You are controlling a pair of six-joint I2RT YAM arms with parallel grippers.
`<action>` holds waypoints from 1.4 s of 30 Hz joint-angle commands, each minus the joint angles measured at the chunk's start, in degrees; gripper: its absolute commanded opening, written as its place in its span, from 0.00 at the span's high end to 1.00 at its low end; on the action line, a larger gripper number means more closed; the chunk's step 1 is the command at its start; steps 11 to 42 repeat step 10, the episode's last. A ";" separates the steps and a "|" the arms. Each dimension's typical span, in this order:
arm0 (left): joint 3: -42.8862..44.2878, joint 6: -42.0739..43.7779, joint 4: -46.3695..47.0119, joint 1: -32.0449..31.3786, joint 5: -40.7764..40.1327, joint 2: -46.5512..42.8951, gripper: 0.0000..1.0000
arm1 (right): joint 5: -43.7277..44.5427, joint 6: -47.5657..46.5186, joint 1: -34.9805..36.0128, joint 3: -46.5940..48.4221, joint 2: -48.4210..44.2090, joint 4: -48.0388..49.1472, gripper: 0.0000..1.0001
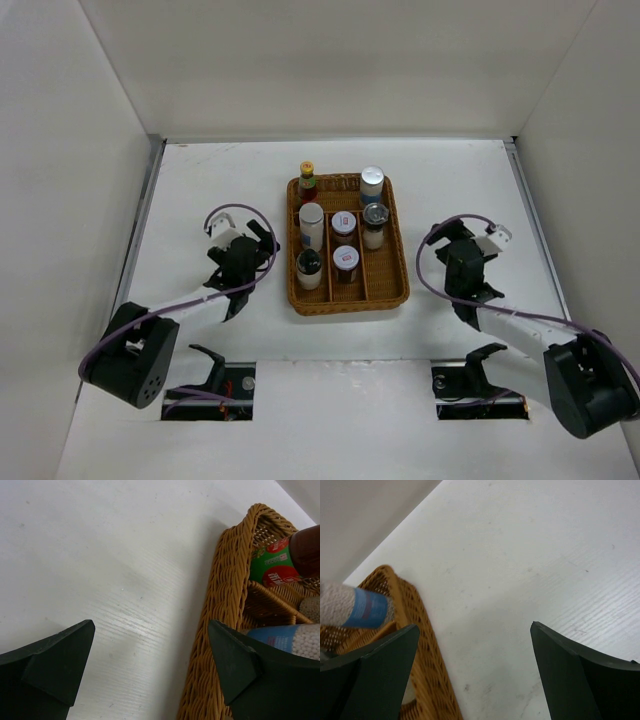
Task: Organize the condiment bottles
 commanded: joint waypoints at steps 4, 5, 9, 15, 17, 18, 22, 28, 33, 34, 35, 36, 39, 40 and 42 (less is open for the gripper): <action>1.83 -0.03 0.41 0.32 -0.87 -0.18 0.00 | -8.94 10.87 -4.38 -0.58 2.11 6.10 0.00; 1.92 -0.03 0.33 0.58 -0.70 -0.27 0.00 | -9.38 10.69 -4.29 -0.49 2.64 6.63 0.00; 2.27 0.49 -0.90 0.67 -1.13 -1.76 0.00 | -11.58 10.95 -4.29 -0.31 3.35 6.99 0.00; 2.10 0.50 -0.91 0.76 -1.31 -2.11 0.00 | -11.67 10.87 -4.29 -0.31 3.08 6.99 0.00; 2.10 0.50 -0.91 0.76 -1.31 -2.11 0.00 | -11.67 10.87 -4.29 -0.31 3.08 6.99 0.00; 2.10 0.50 -0.91 0.76 -1.31 -2.11 0.00 | -11.67 10.87 -4.29 -0.31 3.08 6.99 0.00; 2.10 0.50 -0.91 0.76 -1.31 -2.11 0.00 | -11.67 10.87 -4.29 -0.31 3.08 6.99 0.00; 2.10 0.50 -0.91 0.76 -1.31 -2.11 0.00 | -11.67 10.87 -4.29 -0.31 3.08 6.99 0.00; 2.10 0.50 -0.91 0.76 -1.31 -2.11 0.00 | -11.67 10.87 -4.29 -0.31 3.08 6.99 0.00; 2.10 0.50 -0.91 0.76 -1.31 -2.11 0.00 | -11.67 10.87 -4.29 -0.31 3.08 6.99 0.00; 2.10 0.50 -0.91 0.76 -1.31 -2.11 0.00 | -11.67 10.87 -4.29 -0.31 3.08 6.99 0.00; 2.10 0.50 -0.91 0.76 -1.31 -2.11 0.00 | -11.67 10.87 -4.29 -0.31 3.08 6.99 0.00; 2.10 0.50 -0.91 0.76 -1.31 -2.11 0.00 | -11.67 10.87 -4.29 -0.31 3.08 6.99 0.00; 2.10 0.50 -0.91 0.76 -1.31 -2.11 0.00 | -11.67 10.87 -4.29 -0.31 3.08 6.99 0.00; 2.10 0.50 -0.91 0.76 -1.31 -2.11 0.00 | -11.67 10.87 -4.29 -0.31 3.08 6.99 0.00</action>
